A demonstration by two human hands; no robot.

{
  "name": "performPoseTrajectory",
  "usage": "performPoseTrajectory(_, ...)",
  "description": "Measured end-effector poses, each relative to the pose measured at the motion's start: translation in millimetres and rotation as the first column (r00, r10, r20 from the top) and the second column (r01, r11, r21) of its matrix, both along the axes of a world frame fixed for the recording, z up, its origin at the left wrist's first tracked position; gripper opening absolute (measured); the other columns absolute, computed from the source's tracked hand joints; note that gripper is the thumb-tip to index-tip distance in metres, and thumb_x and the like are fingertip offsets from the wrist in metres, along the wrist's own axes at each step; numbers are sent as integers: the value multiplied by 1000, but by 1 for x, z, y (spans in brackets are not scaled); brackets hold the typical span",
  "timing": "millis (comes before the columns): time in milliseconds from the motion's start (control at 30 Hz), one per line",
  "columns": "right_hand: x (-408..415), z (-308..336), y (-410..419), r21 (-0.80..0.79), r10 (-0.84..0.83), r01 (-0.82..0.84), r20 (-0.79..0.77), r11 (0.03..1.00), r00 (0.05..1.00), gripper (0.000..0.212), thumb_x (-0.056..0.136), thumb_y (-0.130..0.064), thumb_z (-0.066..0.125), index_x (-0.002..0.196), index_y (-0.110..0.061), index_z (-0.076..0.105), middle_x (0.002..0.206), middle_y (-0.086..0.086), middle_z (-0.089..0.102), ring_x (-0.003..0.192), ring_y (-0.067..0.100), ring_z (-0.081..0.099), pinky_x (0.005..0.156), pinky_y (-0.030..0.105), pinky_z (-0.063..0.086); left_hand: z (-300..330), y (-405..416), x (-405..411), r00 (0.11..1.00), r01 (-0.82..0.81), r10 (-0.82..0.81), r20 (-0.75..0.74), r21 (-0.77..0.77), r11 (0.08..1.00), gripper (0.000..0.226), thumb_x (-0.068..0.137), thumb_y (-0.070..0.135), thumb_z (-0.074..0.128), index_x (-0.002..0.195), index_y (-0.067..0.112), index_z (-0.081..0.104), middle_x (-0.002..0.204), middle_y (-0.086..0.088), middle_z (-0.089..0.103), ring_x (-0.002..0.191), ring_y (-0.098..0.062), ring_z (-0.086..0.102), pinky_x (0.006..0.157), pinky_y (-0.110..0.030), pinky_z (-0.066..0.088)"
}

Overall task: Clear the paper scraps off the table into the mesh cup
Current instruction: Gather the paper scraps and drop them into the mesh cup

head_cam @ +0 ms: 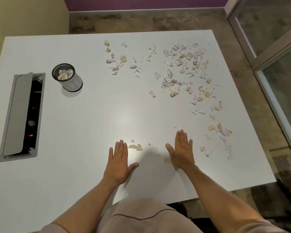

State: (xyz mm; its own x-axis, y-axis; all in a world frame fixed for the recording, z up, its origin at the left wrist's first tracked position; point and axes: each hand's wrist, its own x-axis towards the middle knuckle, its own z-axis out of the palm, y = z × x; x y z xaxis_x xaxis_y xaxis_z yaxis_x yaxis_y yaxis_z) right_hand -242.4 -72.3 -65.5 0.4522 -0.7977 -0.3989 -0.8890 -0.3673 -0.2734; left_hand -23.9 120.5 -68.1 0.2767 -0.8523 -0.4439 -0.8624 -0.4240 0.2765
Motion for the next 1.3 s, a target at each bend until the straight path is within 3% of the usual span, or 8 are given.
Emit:
performPoseTrajectory(167,12,-3,11,-57,332,-335,-46,941,942,82,93,-63,11,152,-9,-4,159,5,-14,145,17,-20,117,43,-15,-1,-1,-20,999,11,-14,46,45,999,95,85,75,-1,146,5,-22,154,-11,-30,142,-27,-33,116,-45,-19)
performPoseTrajectory(233,11,-2,13,-44,399,-396,61,917,915,79,95,-62,14,153,-11,0,158,-1,-11,147,14,-15,118,37,-15,0,-3,-25,999,-2,0,49,42,999,93,87,73,1,146,4,-22,154,-12,-30,142,-29,-33,116,-46,-20)
performPoseTrajectory(367,8,7,-3,79,10,-46,406,996,914,67,99,-53,34,154,-18,16,161,-8,9,147,3,4,120,24,3,1,-5,-26,999,-37,37,-10,29,999,93,89,72,10,144,5,-25,153,-9,-33,141,-26,-35,115,-44,-22)
performPoseTrajectory(500,11,6,-34,-7,-54,56,173,998,983,83,92,-65,13,154,-12,1,163,5,-1,149,17,-4,122,34,-1,1,-8,-27,998,-55,56,-25,47,997,93,92,70,19,143,6,-27,152,-8,-37,139,-24,-39,114,-45,-23)
performPoseTrajectory(667,16,-2,-41,-14,199,-198,32,980,980,86,91,-68,5,152,-10,-7,161,9,-11,148,22,-15,118,42,-14,4,-19,-26,995,-47,52,-88,60,997,99,94,62,36,144,6,-29,155,-11,-32,138,-24,-37,116,-47,-17)
performPoseTrajectory(900,13,-7,-9,26,581,-582,36,813,813,82,93,-66,15,152,-14,-11,158,0,-21,144,14,-26,116,39,-19,18,-48,-17,988,2,8,-154,62,998,125,79,56,69,150,8,-21,158,-12,-27,146,-28,-24,120,-46,-10)
performPoseTrajectory(1100,-5,-2,25,13,730,-730,32,683,683,74,99,-56,21,153,-10,0,162,3,-7,148,15,-14,120,42,-10,21,-58,-22,984,161,-155,-88,66,985,118,81,59,64,153,7,-14,159,-11,-24,147,-28,-23,119,-46,-11)
performPoseTrajectory(1300,-24,20,29,19,379,-390,194,921,905,69,99,-53,32,154,-20,8,161,-8,2,148,11,5,116,21,-1,26,-39,-38,964,144,-160,-210,-89,986,95,91,37,63,156,14,-2,162,-2,-12,151,-21,-11,122,-36,-5)
